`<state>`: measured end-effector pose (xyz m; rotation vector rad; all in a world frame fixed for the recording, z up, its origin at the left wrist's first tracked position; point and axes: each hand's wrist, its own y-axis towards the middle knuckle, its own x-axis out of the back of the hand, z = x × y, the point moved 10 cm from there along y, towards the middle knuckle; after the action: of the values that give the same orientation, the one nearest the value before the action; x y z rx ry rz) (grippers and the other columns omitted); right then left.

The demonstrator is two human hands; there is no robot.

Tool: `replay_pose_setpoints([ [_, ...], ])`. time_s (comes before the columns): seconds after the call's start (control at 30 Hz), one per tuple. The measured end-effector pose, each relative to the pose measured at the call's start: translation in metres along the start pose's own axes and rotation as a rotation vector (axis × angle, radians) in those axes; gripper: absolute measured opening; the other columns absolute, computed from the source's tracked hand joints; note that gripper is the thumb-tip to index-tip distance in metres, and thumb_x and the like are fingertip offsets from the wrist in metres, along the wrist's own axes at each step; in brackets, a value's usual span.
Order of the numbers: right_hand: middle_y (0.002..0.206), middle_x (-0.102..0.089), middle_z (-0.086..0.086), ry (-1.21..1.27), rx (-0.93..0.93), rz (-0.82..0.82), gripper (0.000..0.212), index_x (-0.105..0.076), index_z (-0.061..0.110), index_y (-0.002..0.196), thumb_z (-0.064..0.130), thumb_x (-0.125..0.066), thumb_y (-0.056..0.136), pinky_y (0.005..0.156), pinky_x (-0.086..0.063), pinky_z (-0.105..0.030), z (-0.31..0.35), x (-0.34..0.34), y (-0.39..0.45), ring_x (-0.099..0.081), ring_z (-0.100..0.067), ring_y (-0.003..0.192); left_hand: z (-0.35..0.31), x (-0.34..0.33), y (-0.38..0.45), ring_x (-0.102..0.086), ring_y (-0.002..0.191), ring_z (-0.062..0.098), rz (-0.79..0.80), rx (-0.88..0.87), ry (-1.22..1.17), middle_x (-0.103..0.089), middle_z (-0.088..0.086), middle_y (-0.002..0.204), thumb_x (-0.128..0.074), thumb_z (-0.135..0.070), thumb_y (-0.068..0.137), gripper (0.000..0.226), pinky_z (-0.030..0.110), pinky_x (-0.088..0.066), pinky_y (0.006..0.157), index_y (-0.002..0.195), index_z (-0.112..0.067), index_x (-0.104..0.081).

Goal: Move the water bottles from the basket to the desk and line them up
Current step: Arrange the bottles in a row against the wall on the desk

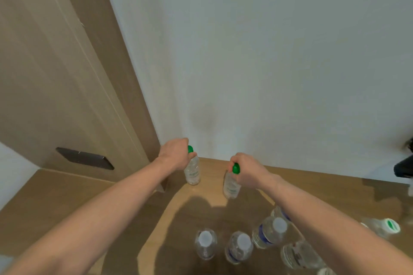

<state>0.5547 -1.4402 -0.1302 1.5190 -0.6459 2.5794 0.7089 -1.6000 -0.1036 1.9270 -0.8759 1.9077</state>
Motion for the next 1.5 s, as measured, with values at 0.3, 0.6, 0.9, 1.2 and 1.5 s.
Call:
replay_pose_setpoints([
  [0.3, 0.108, -0.066, 0.004, -0.031, 0.037, -0.074, 0.016, -0.064, 0.027, 0.097, 0.012, -0.063, 0.092, 0.078, -0.044, -0.03, 0.011, 0.021, 0.045, -0.06, -0.02, 0.098, 0.009, -0.005, 0.04, -0.063, 0.095, 0.027, 0.027, 0.031, -0.07, -0.063, 0.005, 0.104, -0.06, -0.043, 0.103, 0.034, 0.039, -0.056, 0.077, 0.119, -0.014, -0.057],
  [0.6, 0.105, -0.062, 0.005, 0.012, 0.077, -0.095, 0.025, -0.06, 0.028, 0.099, 0.004, -0.059, 0.093, 0.075, -0.043, -0.028, 0.037, 0.021, 0.087, -0.058, -0.02, 0.094, 0.023, -0.008, 0.064, -0.066, 0.102, 0.032, -0.001, 0.045, -0.16, -0.065, 0.01, 0.114, -0.061, -0.033, 0.104, 0.03, 0.044, -0.06, 0.084, 0.125, -0.013, -0.055],
  [0.9, 0.099, -0.062, 0.003, 0.098, 0.12, -0.119, 0.024, -0.063, 0.019, 0.103, 0.0, -0.056, 0.09, 0.074, -0.041, -0.029, 0.066, 0.015, 0.118, -0.055, -0.02, 0.088, 0.038, -0.017, 0.078, -0.062, 0.109, 0.035, -0.012, 0.113, -0.291, -0.055, 0.011, 0.123, -0.06, -0.034, 0.104, 0.031, 0.043, -0.053, 0.094, 0.127, -0.014, -0.054],
  [1.2, 0.094, -0.06, 0.001, 0.091, 0.207, -0.234, 0.019, -0.066, 0.011, 0.106, 0.001, -0.061, 0.09, 0.074, -0.043, -0.032, 0.084, 0.014, 0.129, -0.054, -0.023, 0.082, 0.041, -0.035, 0.089, -0.062, 0.106, 0.033, 0.038, 0.162, -0.434, -0.059, 0.011, 0.118, -0.059, -0.036, 0.104, 0.032, 0.04, -0.052, 0.085, 0.125, -0.014, -0.048],
  [1.5, 0.106, -0.066, 0.0, 0.086, 0.16, -0.274, 0.017, -0.067, 0.015, 0.112, 0.006, -0.064, 0.097, 0.077, -0.039, -0.028, 0.078, 0.015, 0.134, -0.054, -0.019, 0.088, 0.046, -0.042, 0.092, -0.062, 0.098, 0.029, 0.097, 0.171, -0.468, -0.063, 0.008, 0.111, -0.058, -0.04, 0.104, 0.027, 0.036, -0.048, 0.077, 0.119, -0.018, -0.051],
])
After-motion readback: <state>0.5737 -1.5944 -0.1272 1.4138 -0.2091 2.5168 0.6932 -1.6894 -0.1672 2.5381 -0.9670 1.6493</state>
